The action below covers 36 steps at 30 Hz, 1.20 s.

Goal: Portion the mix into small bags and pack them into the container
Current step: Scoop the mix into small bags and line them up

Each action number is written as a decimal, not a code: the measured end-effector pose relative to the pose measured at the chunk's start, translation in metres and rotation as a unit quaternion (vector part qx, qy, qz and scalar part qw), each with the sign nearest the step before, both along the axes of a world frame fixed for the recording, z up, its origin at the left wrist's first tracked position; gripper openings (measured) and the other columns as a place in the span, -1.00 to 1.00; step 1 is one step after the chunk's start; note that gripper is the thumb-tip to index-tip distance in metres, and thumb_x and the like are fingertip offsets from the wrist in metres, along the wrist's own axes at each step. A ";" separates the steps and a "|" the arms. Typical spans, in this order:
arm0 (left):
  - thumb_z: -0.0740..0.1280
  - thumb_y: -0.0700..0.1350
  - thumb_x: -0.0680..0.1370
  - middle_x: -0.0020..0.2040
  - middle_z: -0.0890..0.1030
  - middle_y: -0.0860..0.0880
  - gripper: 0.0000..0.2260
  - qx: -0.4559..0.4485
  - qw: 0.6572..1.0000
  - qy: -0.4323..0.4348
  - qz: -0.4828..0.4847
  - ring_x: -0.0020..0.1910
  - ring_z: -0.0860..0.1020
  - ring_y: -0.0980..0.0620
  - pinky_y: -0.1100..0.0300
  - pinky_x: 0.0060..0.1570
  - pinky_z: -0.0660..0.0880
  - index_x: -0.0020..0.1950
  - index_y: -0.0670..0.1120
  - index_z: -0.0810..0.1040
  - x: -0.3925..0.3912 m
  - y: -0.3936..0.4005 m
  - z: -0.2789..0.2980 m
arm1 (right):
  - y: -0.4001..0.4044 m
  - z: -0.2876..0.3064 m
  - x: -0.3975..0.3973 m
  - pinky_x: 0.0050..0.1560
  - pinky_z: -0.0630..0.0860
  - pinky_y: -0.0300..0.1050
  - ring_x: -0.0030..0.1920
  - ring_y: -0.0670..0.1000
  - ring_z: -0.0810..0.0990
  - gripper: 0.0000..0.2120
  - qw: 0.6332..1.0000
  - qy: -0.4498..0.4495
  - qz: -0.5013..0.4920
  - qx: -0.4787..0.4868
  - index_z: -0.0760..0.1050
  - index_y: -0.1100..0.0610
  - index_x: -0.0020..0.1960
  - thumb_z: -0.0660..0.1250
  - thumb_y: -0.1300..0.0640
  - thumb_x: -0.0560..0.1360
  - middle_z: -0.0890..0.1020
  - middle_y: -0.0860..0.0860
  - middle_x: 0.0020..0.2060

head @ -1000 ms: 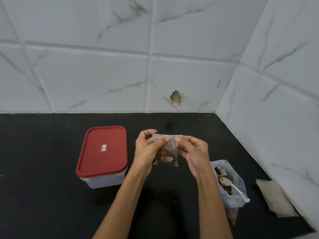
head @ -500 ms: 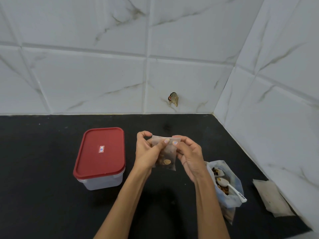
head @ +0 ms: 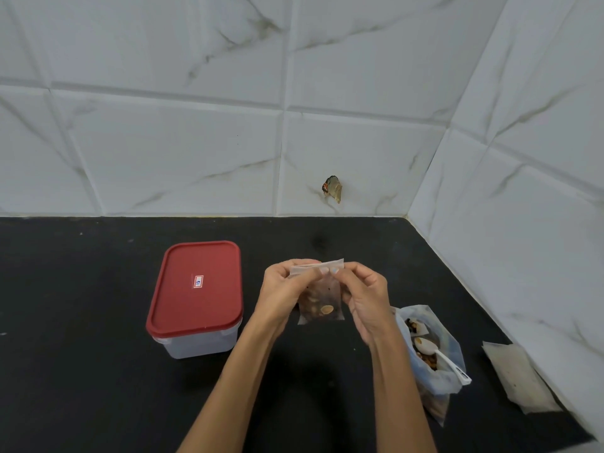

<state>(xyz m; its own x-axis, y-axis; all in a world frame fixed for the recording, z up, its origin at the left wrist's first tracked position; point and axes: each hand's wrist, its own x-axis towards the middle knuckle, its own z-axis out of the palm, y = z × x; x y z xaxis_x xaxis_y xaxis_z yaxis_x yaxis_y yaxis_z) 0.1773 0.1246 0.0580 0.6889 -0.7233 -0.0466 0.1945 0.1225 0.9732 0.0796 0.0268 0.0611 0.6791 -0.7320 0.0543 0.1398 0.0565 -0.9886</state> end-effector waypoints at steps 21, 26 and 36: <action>0.35 -0.23 0.51 -0.24 0.61 -0.10 -0.82 -0.014 0.999 -0.038 0.006 -0.19 0.57 -0.02 0.14 -0.22 0.48 -0.29 -0.08 0.60 0.000 0.001 -0.004 | 0.004 0.001 0.005 -0.21 0.57 -0.02 -0.22 0.06 0.63 -0.79 0.998 0.000 -0.060 -0.005 0.60 0.18 -0.32 0.32 0.34 0.46 0.64 0.07 -0.35; 0.35 -0.24 0.51 -0.22 0.62 -0.11 -0.83 -0.013 0.999 -0.036 0.020 -0.17 0.59 -0.03 0.13 -0.24 0.49 -0.28 -0.10 0.61 -0.001 -0.001 -0.004 | 0.005 0.000 0.006 -0.11 0.54 0.09 -0.19 0.09 0.60 -0.74 0.999 -0.006 -0.041 0.016 0.57 0.15 -0.32 0.26 0.33 0.50 0.62 0.11 -0.29; 0.41 -0.22 0.47 -0.23 0.68 -0.17 -0.91 -0.039 0.999 -0.017 -0.010 -0.23 0.64 -0.02 0.21 -0.28 0.54 -0.13 -0.25 0.66 0.007 0.004 -0.007 | 0.000 -0.004 0.005 0.05 0.53 0.20 -0.09 0.20 0.64 -0.89 0.999 0.033 -0.010 0.005 0.65 0.17 -0.21 0.37 0.25 0.46 0.67 0.24 -0.18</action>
